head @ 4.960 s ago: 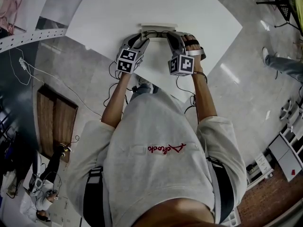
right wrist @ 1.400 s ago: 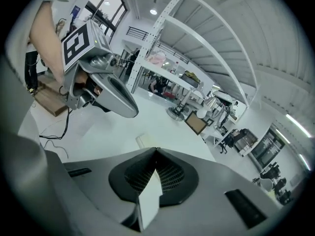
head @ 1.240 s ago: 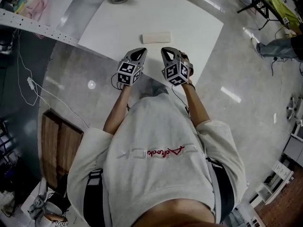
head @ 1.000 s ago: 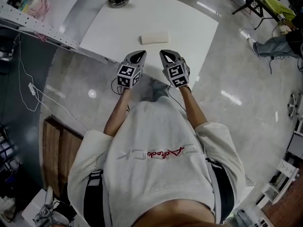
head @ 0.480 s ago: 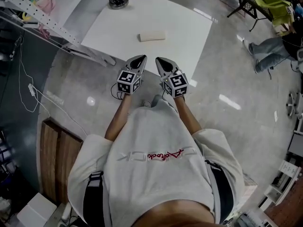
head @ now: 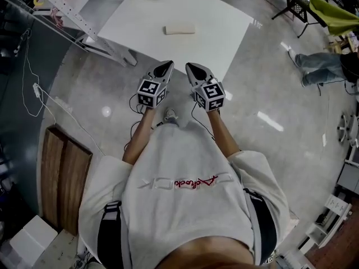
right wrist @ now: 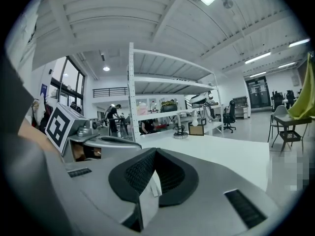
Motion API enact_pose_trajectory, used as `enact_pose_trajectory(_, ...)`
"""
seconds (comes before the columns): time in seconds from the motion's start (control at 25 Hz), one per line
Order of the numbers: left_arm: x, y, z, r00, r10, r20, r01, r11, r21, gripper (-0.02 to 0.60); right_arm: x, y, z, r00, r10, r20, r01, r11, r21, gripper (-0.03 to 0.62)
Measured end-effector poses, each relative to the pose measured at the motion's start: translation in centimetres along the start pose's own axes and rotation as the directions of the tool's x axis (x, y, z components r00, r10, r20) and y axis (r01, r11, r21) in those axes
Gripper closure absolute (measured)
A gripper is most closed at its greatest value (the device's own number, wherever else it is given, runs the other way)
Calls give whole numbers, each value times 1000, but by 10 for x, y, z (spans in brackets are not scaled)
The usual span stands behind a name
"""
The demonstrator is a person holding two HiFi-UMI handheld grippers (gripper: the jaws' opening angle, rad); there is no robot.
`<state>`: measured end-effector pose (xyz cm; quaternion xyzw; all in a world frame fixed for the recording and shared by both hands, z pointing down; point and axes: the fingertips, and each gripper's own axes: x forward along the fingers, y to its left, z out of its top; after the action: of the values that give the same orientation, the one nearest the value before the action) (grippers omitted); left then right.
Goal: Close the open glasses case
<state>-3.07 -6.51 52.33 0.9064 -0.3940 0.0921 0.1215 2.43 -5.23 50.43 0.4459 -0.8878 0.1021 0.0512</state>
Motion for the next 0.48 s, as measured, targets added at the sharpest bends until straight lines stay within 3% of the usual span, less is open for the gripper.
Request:
enact_pose_trajectory(0.2, -25, -31, -14, 1000, 21, 0, -21, 1000, -8, 554, -36, 8, -7, 1000, -8, -2, 8, 1000, -4, 589)
enact_pose_trajectory(0.48, -55, -82, -31, 1000, -4, 6, 4, 1000, -19, 554, -87, 22, -16, 1000, -23, 12, 23, 1000, 2, 589)
